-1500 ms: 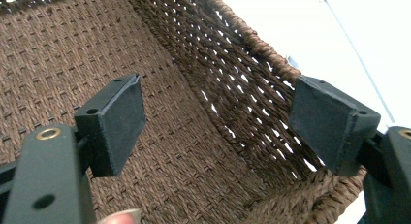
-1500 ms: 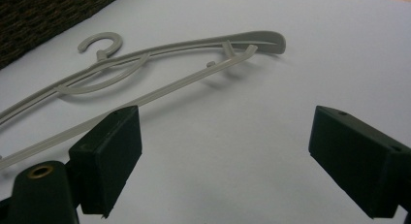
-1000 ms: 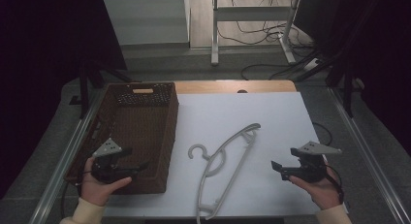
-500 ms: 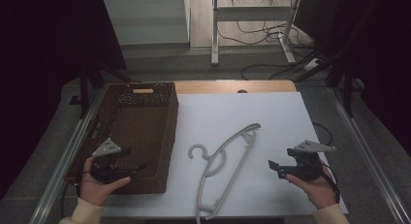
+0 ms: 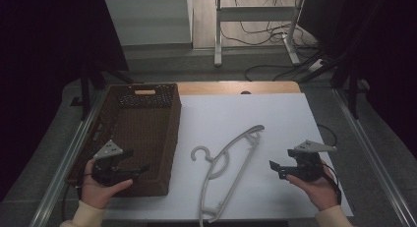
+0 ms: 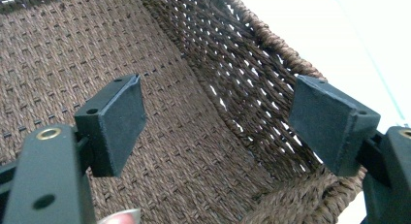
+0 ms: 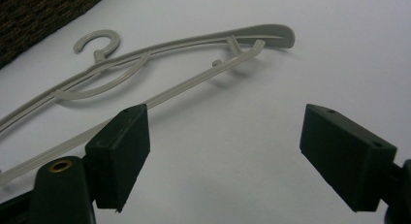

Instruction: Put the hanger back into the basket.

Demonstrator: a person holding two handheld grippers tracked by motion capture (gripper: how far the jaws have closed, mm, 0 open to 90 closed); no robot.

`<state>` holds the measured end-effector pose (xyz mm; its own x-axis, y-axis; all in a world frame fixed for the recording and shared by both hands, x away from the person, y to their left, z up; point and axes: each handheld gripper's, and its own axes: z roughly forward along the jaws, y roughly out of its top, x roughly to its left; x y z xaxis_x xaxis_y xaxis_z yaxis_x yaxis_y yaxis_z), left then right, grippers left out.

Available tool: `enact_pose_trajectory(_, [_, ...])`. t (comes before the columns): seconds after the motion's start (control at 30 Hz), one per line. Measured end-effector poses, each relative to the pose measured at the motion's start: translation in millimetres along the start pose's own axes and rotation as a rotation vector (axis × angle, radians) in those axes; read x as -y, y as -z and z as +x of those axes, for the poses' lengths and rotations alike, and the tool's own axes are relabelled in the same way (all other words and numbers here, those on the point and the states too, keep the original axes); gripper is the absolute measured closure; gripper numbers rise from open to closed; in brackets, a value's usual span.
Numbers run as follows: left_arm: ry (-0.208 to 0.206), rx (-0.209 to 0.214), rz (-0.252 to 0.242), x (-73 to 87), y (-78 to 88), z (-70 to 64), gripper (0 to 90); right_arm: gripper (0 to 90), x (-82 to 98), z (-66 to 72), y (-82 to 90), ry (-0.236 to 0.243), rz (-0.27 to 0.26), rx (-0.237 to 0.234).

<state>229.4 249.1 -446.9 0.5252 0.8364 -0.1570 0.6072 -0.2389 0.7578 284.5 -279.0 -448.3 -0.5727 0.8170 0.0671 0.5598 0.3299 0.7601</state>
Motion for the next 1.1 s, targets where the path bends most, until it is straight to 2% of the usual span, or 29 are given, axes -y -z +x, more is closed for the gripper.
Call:
enact_pose_trajectory(0.2, [-0.002, 0.001, -0.001, -0.4, 0.7, -0.5, 20.9, 21.0, -2.8, 1.0, -1.9, 0.0, 0.004, -0.001])
enact_pose_trajectory(0.4, [-0.002, 0.001, -0.003, -0.7, 1.5, 0.1, 20.9, 28.2, -9.8, 6.4, -8.0, 0.017, 0.033, -0.002])
enact_pose_trajectory(0.63, [-0.003, 0.0, -0.006, -1.2, 2.2, -0.9, 21.0, 36.8, -22.2, 19.4, -19.9, 0.048, 0.078, -0.042])
enact_pose_trajectory(0.93, [-0.002, 0.002, -0.004, -1.4, 1.6, -1.7, 21.0, 49.3, -29.2, 25.3, -28.3, 0.064, 0.116, -0.086])
enact_pose_trajectory(1.1, [-0.003, 0.003, -0.005, -1.5, 1.9, -1.8, 21.0, 55.8, -33.0, 31.9, -34.7, 0.08, 0.138, -0.134])
